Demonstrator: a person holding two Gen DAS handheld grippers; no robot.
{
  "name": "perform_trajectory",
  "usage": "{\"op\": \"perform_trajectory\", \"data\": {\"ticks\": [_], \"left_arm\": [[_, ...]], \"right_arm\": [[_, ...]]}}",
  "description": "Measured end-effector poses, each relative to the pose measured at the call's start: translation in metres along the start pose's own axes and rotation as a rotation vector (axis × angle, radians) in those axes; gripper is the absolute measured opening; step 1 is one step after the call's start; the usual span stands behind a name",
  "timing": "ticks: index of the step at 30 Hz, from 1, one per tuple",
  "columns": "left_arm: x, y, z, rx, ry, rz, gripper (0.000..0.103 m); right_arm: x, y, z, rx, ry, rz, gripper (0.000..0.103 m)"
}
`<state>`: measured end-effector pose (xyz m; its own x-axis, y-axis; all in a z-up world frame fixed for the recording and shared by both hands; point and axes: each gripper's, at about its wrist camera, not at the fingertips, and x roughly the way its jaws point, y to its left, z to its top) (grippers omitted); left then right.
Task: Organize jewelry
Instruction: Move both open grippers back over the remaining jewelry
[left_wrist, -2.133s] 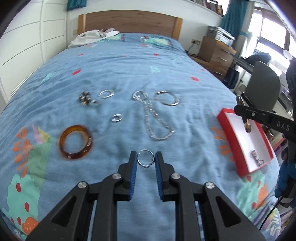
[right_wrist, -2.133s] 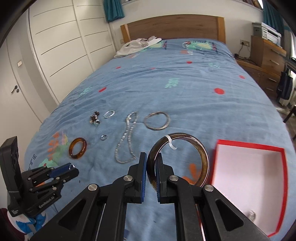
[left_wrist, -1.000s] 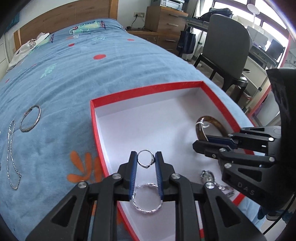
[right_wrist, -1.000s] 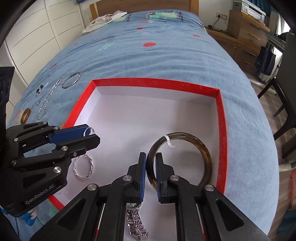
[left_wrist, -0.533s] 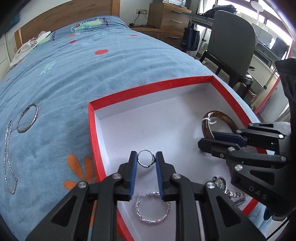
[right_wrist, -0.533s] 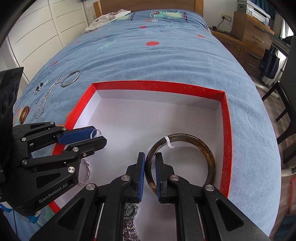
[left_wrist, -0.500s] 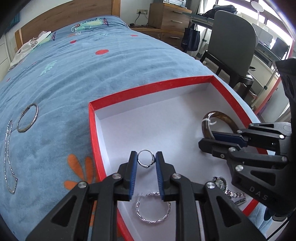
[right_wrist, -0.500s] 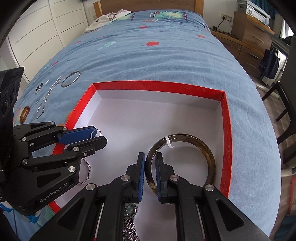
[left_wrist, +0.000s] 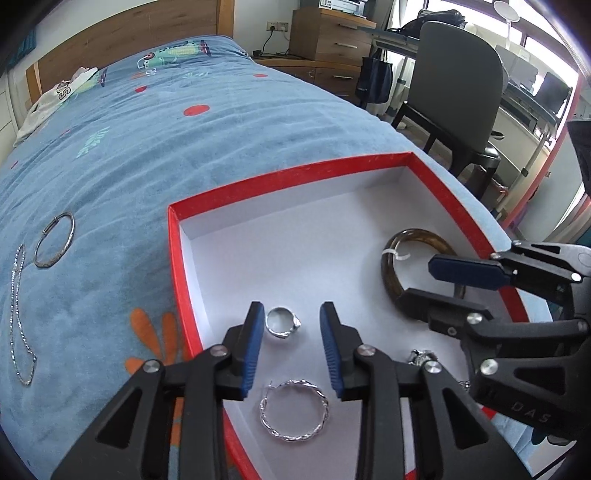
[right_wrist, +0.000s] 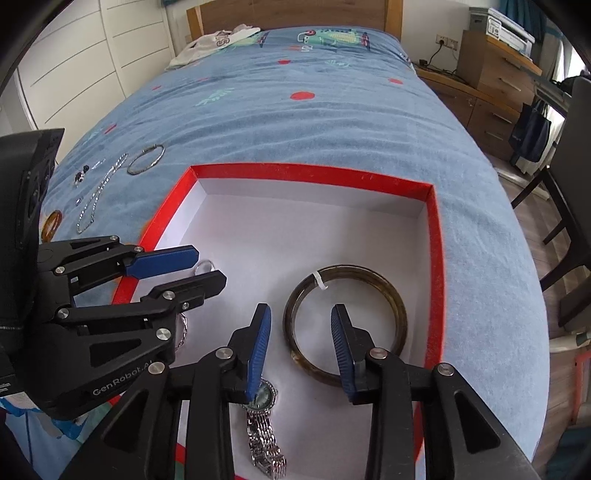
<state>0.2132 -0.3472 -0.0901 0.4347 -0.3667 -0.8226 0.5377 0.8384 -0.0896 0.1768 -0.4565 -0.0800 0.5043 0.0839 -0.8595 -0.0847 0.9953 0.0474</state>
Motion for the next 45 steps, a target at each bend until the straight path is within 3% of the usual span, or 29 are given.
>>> {"op": "perform_trajectory", "data": {"ticks": [2,12,16,20,45], "left_arm": [[-0.006,-0.001,0.0,0.001,-0.01,-0.001,0.038],[-0.06,-0.01,-0.007,0.023,-0.079,0.004,0.04],[-0.086,-0.008,-0.013,0.017,-0.107,0.022,0.044],[-0.112,0.0,-0.024,0.002,-0.13,0.05,0.046],[-0.228,0.101,-0.108,-0.144,-0.202,0.242,0.052]], "right_arm": [[-0.01,0.0,-0.002,0.005,-0.016,-0.008,0.035],[-0.057,-0.004,-0.021,0.068,-0.077,-0.048,0.04],[-0.074,0.0,-0.03,0.085,-0.096,-0.055,0.048],[-0.091,0.009,-0.038,0.102,-0.119,-0.052,0.049],[-0.153,0.129,-0.054,0.027,-0.214,0.042,0.051]]}}
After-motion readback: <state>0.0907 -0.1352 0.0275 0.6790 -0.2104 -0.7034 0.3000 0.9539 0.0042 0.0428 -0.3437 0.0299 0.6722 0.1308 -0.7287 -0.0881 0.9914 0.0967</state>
